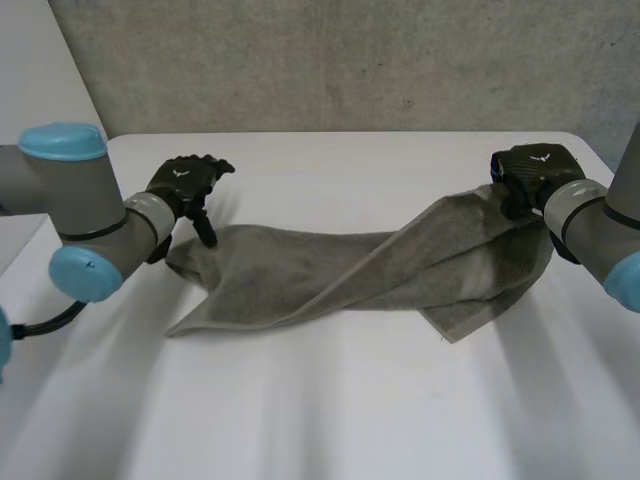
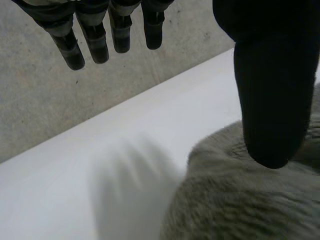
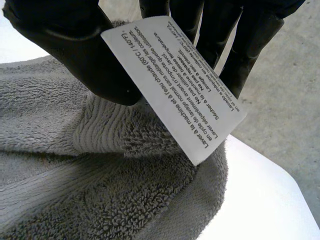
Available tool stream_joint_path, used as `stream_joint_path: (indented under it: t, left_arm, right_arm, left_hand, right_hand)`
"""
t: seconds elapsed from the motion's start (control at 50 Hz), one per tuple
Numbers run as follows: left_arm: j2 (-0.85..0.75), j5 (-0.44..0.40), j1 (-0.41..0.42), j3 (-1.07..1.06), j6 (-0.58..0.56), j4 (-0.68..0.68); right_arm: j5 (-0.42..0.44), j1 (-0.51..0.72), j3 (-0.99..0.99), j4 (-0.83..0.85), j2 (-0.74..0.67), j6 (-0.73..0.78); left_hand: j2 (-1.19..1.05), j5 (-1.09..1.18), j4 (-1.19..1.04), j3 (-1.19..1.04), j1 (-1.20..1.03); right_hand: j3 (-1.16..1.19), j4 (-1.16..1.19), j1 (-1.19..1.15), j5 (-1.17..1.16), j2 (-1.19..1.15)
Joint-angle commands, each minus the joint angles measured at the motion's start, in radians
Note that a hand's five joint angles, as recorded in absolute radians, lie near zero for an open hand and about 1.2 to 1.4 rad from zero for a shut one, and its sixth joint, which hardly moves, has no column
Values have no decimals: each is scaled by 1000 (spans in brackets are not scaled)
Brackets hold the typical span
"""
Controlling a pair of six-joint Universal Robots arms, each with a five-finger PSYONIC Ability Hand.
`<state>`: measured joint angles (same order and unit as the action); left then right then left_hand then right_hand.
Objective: Fold the laundry
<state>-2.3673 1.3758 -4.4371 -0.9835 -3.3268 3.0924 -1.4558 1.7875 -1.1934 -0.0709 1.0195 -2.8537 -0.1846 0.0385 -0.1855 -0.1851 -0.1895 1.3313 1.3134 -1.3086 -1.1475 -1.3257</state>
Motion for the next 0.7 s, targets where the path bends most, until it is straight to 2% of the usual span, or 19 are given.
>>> stream_joint_path:
  t: [0.02,0.04,0.08,0.1,0.14,0.24,0.36,0.42,0.48,0.58,0.7]
  left_arm:
    - [271,-11,-7,-284,-8,-26]
    - [272,-11,-7,-285,-8,-26]
    - [417,-29,-5,-451,-11,-17]
    - [418,-29,-5,-452,-11,-17]
    - [531,-69,-1,-590,-26,21]
    - [605,-98,1,-743,-109,71]
    - [587,-98,4,-839,-226,81]
    - [531,-95,4,-843,-238,103]
    - [502,-93,4,-840,-235,121]
    - [407,-90,4,-831,-192,239]
    - [372,-75,5,-817,-137,284]
  right_arm:
    - [0,0,-9,-4,-12,5]
    - [0,0,-11,-4,-16,5]
    - [0,0,-12,-4,-19,8]
    - [0,0,-12,-4,-19,8]
    - [0,0,-21,-3,-19,8]
    - [2,-2,-29,-4,-18,8]
    - [3,0,-40,-6,-18,8]
    - [5,0,-43,-6,-18,8]
    - [6,0,-48,-6,-16,8]
    - [8,0,-57,-4,-16,8]
    - [8,0,-58,-4,-15,8]
  left_hand:
    - [6,-35,7,7,11]
    - [6,-35,7,7,11]
    - [-35,6,-34,-34,-30]
    - [-35,6,-34,-34,-30]
    - [-116,88,-115,-116,-111]
    - [-231,203,-230,-231,-226]
    - [-252,224,-251,-251,-247]
    - [-264,235,-263,-263,-259]
    - [-281,253,-280,-281,-276]
    - [-372,344,-371,-372,-367]
    - [-414,385,-413,-413,-409]
  right_hand:
    - [65,83,-88,-74,-71]
    - [65,83,-88,-74,-71]
    - [65,83,-88,-74,-71]
    - [65,83,-88,-74,-71]
    - [65,83,-88,-74,-71]
    - [65,83,-88,-74,-71]
    - [65,83,-88,-74,-71]
    - [65,83,-88,-74,-71]
    - [65,83,-88,-74,-71]
    - [65,83,-88,-74,-71]
    - [65,83,-88,-74,-71]
